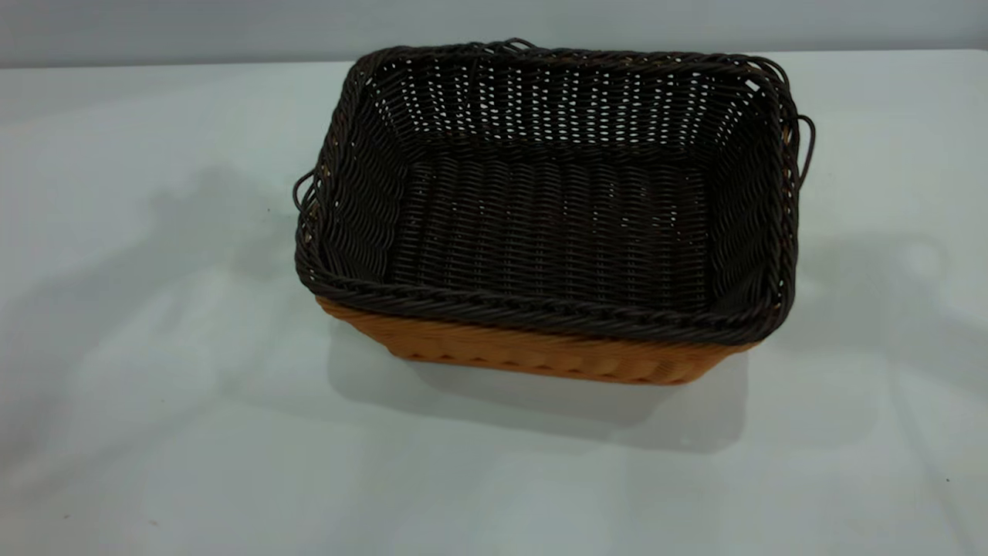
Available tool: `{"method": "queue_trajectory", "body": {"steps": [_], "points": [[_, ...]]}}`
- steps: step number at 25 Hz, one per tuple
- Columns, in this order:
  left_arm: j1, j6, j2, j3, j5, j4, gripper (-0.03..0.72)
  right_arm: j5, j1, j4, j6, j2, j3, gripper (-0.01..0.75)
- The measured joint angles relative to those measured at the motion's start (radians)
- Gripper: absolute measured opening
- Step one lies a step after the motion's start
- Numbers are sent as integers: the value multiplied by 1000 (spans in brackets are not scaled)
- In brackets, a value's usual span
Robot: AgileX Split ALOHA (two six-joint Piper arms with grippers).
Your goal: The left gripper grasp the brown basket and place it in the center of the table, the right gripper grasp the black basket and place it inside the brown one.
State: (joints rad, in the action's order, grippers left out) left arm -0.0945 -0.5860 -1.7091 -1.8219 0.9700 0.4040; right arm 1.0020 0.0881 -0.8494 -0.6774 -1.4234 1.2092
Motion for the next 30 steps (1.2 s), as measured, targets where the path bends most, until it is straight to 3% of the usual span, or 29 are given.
{"method": "queue_trajectory", "body": {"steps": [6, 8, 12, 21, 30], "points": [[140, 186, 163, 13, 188, -50, 519, 149, 3, 57, 49, 353, -15, 582], [162, 222, 222, 54, 193, -52, 519, 182, 3, 82, 67, 457, -51, 582], [165, 277, 362, 182, 196, -55, 519, 202, 3, 114, 93, 627, -160, 582], [165, 330, 812, 633, 196, -131, 519, 234, 3, 144, 135, 967, -396, 582], [165, 356, 1296, 978, 196, -138, 519, 253, 2, 407, 259, 1247, -566, 582]]}}
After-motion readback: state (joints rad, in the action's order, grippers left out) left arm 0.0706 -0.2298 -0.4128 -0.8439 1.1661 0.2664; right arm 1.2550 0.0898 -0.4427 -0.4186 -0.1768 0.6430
